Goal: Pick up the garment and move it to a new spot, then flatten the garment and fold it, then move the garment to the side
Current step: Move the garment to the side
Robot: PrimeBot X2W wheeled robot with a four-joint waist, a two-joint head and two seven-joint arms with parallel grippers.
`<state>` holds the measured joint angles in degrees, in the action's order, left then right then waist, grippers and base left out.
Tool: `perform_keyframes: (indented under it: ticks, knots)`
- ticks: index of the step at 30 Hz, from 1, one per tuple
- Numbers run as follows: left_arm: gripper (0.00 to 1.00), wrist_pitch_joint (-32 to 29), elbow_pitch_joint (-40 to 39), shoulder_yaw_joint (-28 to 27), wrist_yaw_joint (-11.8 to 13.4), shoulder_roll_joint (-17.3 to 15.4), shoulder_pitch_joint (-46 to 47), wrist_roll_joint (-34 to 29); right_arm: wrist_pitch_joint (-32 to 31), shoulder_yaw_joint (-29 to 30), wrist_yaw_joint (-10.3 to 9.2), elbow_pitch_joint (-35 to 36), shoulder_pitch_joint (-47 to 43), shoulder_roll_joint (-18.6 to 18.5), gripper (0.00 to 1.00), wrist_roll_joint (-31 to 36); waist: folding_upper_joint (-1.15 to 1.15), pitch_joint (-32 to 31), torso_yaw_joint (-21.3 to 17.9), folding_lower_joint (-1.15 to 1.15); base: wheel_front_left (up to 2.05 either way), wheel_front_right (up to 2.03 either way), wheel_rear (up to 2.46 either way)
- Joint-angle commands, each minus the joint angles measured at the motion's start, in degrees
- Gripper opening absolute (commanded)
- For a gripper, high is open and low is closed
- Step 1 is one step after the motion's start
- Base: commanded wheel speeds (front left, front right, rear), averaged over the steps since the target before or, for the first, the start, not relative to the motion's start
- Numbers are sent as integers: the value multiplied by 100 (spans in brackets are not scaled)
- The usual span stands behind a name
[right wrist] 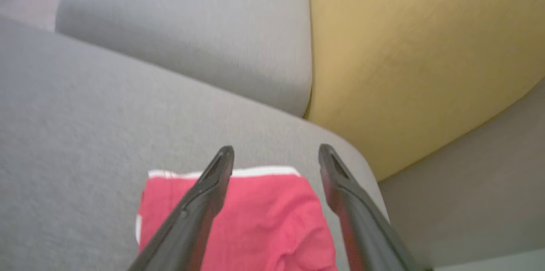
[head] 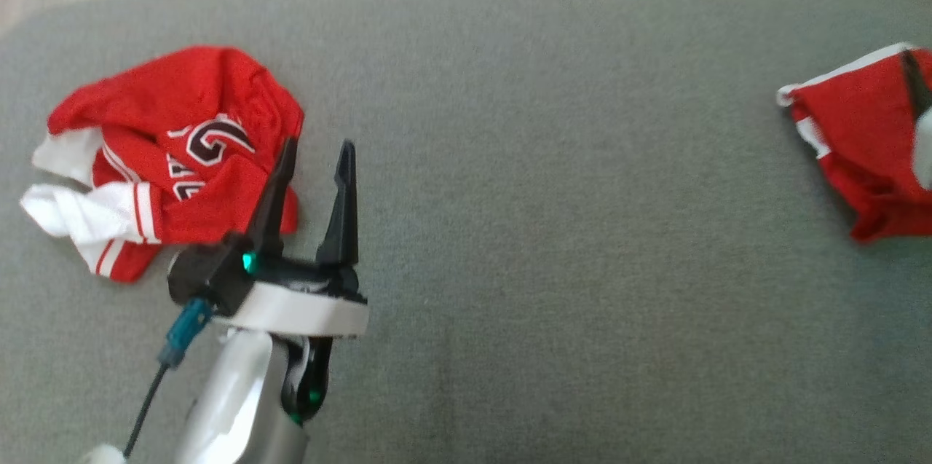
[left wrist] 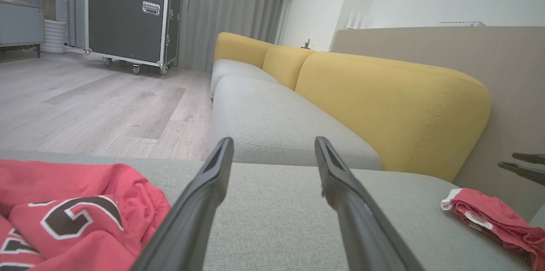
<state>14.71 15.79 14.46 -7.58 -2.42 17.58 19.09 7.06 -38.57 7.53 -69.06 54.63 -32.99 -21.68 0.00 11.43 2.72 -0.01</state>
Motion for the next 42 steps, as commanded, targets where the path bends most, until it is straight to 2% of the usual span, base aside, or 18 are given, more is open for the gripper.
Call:
perform_keyframes:
  ticks: [1,5,8,12,16,19,21,25,31,42]
  knots:
    - [100,29,-193,-225,9,-45,-2,-46,228,27,-4,96,114,-1,100,-21,0,-259,-111,1,0,0,0]
    - [100,29,-198,-320,9,-45,-217,-256,674,370,-4,227,62,522,100,-64,0,-636,-166,1,0,0,0]
    - [100,29,-229,-555,12,-45,-456,-268,783,833,-4,626,-20,925,100,-93,0,-855,-234,1,0,0,0]
    - [100,29,-256,-739,11,-45,-738,-268,791,1867,-4,1867,-745,1437,100,124,0,-1111,-273,1,0,0,0]
    - [100,29,-375,-873,11,-45,-965,-273,792,2753,-4,3036,-1841,2107,100,667,0,-1204,-307,1,0,0,0]
    - [100,29,-411,-926,10,-45,-1092,-242,793,3256,-4,3797,-2646,2620,100,1044,0,-1249,-311,1,0,0,0]
    - [100,29,-438,-952,10,-45,-1163,-182,793,3448,-4,4205,-3142,2824,100,1227,0,-1275,-312,1,0,0,0]
    - [100,29,-492,-957,11,-45,-1295,-140,793,3661,-4,4705,-3953,2983,100,1403,0,-1315,-315,1,0,0,0]
    - [100,29,-560,-983,30,-45,-1462,-87,793,3505,-4,5016,-4690,3009,100,1321,0,-1333,-328,1,0,0,0]
    - [100,29,-544,-1031,49,-45,-1442,-116,794,3438,-4,5171,-4713,3010,100,1277,0,-1327,-344,1,0,0,0]
